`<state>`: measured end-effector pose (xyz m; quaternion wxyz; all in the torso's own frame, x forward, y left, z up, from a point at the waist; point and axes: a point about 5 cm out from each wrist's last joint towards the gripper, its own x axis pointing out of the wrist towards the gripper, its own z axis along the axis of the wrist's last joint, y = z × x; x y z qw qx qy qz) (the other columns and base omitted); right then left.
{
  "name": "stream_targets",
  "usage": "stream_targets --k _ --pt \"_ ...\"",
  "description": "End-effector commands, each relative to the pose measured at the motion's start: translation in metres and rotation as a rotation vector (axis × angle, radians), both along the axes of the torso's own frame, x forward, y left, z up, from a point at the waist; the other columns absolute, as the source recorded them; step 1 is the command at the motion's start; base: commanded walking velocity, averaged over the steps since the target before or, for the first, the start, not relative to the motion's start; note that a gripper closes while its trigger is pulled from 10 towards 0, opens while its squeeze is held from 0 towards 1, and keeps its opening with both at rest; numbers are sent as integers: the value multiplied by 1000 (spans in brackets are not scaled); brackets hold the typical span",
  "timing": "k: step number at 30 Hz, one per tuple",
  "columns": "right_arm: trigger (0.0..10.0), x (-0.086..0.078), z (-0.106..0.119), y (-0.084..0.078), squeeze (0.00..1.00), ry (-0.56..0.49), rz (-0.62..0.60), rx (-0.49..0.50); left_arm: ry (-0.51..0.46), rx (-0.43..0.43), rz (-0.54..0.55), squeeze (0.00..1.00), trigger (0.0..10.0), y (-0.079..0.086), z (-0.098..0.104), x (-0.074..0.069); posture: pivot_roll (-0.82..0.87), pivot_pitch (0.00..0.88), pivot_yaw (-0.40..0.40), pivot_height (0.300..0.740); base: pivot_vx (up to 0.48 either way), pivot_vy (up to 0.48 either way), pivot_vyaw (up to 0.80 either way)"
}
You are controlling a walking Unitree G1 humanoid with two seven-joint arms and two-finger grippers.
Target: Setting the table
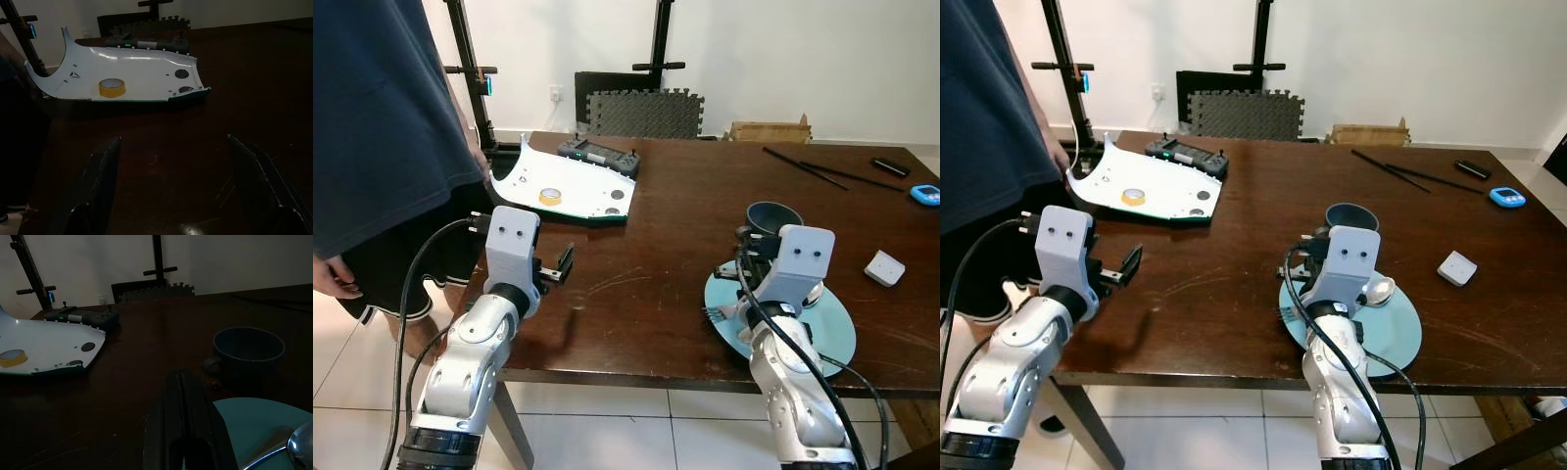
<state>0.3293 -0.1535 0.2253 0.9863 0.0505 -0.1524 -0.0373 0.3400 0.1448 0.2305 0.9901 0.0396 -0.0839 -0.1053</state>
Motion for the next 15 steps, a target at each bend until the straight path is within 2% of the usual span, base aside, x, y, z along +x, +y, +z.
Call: stream_targets --k 1,15 --pt "10000 0 -3 -2 0 7 -7 2 25 6 15 0 10000 2 -9 0 -50 114 36 740 0 0 0" --pt "10000 0 -4 -2 0 9 -7 2 27 19 18 0 10000 2 -10 0 -49 115 38 740 0 0 0"
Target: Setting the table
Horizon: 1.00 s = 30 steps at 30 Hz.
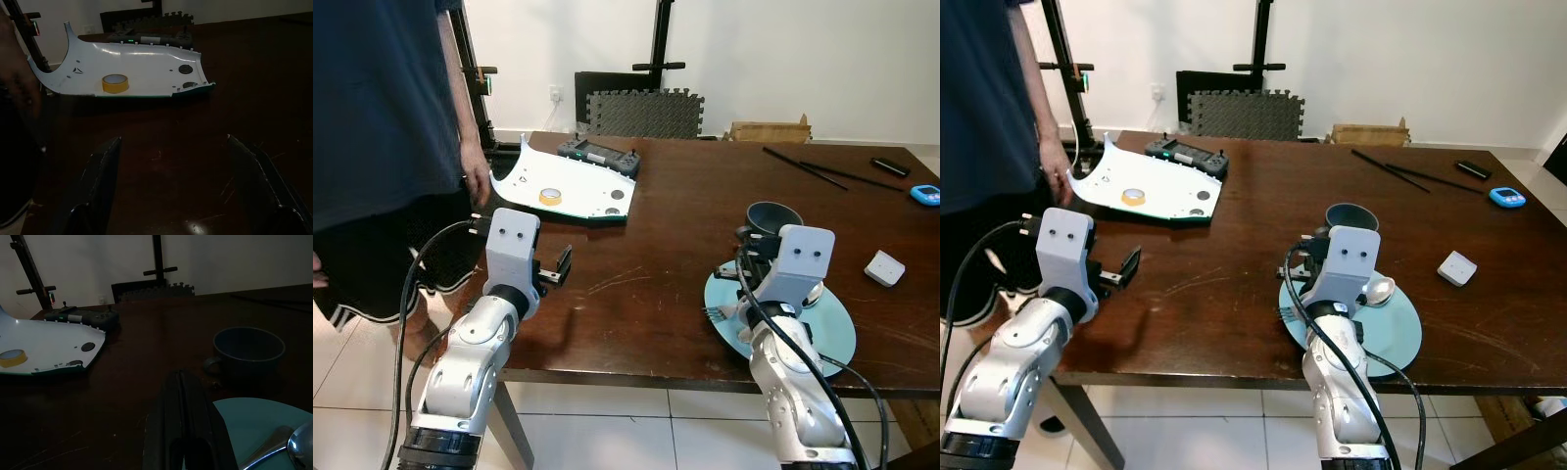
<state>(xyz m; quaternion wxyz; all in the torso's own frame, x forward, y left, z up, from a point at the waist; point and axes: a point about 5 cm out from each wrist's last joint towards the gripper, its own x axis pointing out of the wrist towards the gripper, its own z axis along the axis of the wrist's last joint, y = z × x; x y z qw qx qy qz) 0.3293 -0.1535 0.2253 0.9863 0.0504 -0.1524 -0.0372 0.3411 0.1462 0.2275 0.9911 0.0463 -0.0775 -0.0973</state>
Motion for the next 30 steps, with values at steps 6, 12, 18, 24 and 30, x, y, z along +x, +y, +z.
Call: stream_targets --k 6,12,18,24,30 --pt "10000 0 -3 -2 0 7 -6 3 16 7 6 0 10000 2 -7 -1 -48 117 37 740 0 0 0" --pt "10000 0 -3 -2 0 9 -4 2 16 5 14 0 10000 3 -7 -1 -50 118 35 740 0 0 0" --pt "10000 0 -3 -2 0 7 -6 2 19 8 14 0 10000 2 -7 -1 -49 118 37 740 0 0 0" --pt "10000 0 -3 -2 0 9 -5 1 18 8 17 0 10000 3 -7 0 -52 117 36 740 0 0 0" --pt "10000 0 -3 -2 0 9 -6 1 20 8 20 0 10000 3 -7 0 -50 117 35 740 0 0 0"
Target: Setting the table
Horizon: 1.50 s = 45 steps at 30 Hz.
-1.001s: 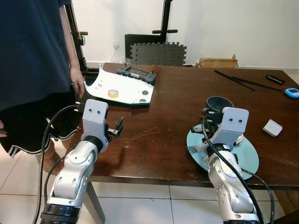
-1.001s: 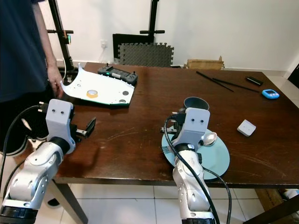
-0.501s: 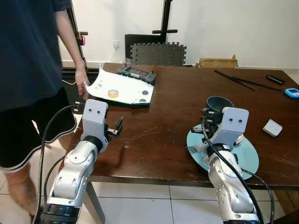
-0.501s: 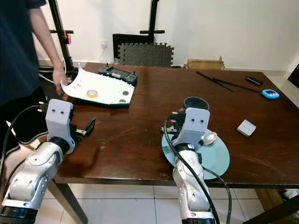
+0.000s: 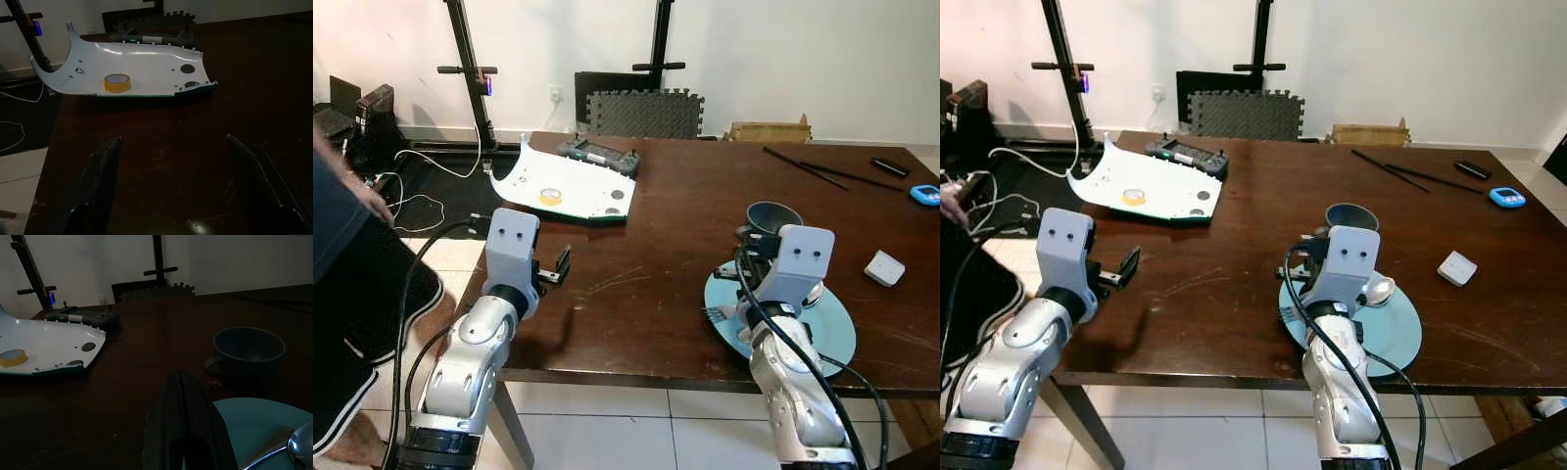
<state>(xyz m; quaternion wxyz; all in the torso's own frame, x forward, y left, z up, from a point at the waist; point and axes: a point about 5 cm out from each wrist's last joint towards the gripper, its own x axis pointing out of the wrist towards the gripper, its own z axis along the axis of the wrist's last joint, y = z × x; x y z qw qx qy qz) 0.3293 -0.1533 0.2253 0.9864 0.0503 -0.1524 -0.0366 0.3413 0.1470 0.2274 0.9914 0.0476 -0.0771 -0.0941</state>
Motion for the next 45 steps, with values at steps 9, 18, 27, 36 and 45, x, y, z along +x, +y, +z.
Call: stream_targets --k 9,18,27,36,45 --pt "10000 0 -3 -2 0 10 -8 2 43 2 40 0 10000 7 -12 -2 -50 120 38 740 0 0 0" --pt "10000 0 -4 -2 0 13 -8 3 59 -26 60 0 10000 12 -15 -1 -48 121 37 740 0 0 0" --pt "10000 -1 -5 -1 0 14 -5 1 60 -24 90 0 10000 16 -16 -1 -49 114 38 740 0 0 0" --pt "10000 0 -5 -1 0 10 -3 -1 71 -35 166 0 10000 23 -16 4 -50 104 39 740 0 0 0" --pt "10000 0 -4 -1 0 10 -4 -2 59 -23 129 0 10000 18 -15 3 -51 105 38 740 0 0 0"
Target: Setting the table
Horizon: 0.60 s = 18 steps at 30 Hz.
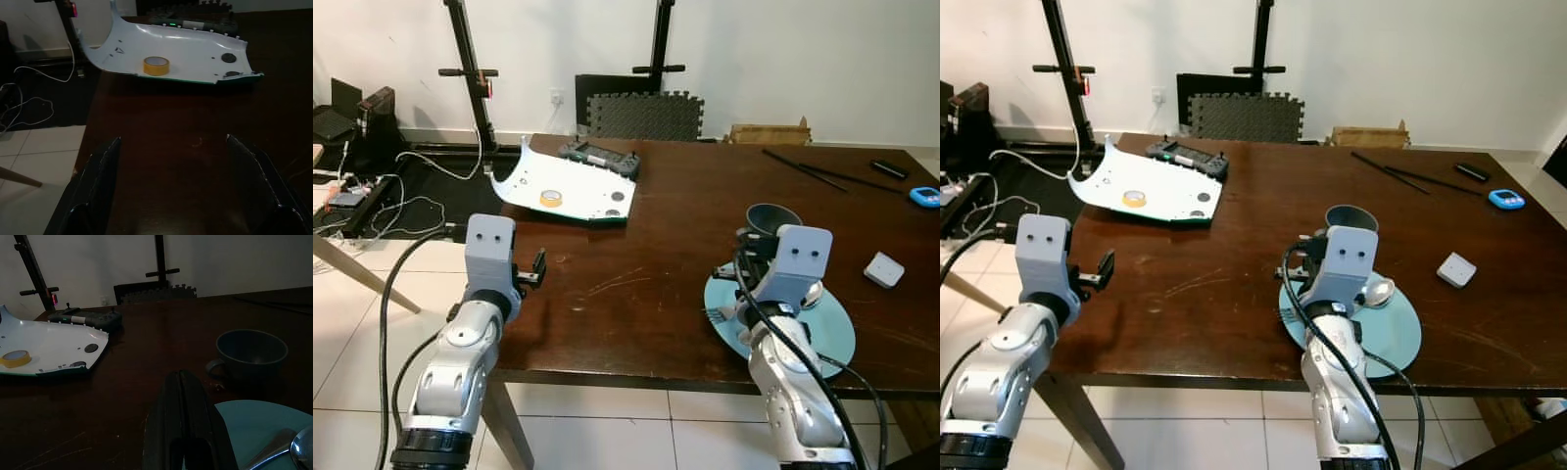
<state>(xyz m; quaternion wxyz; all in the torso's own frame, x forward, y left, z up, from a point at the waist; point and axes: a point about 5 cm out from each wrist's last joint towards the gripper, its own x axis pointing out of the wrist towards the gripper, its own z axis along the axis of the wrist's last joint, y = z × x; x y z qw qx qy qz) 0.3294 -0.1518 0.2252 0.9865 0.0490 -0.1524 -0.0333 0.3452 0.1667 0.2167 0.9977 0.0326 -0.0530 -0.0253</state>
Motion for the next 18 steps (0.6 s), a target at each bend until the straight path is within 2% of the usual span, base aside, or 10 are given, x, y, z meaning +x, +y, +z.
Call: stream_targets --k 1,5,18 --pt "10000 0 -4 -3 0 10 -10 2 15 12 -9 0 10000 -1 -5 -1 -51 105 38 740 0 0 0" --pt "10000 0 -4 -3 0 10 -11 2 7 7 -24 0 10000 -4 -3 0 -51 106 38 740 0 0 0" --pt "10000 -1 -5 -3 0 10 -15 6 4 13 -23 0 10000 -3 -2 1 -50 109 41 740 0 -292 0"
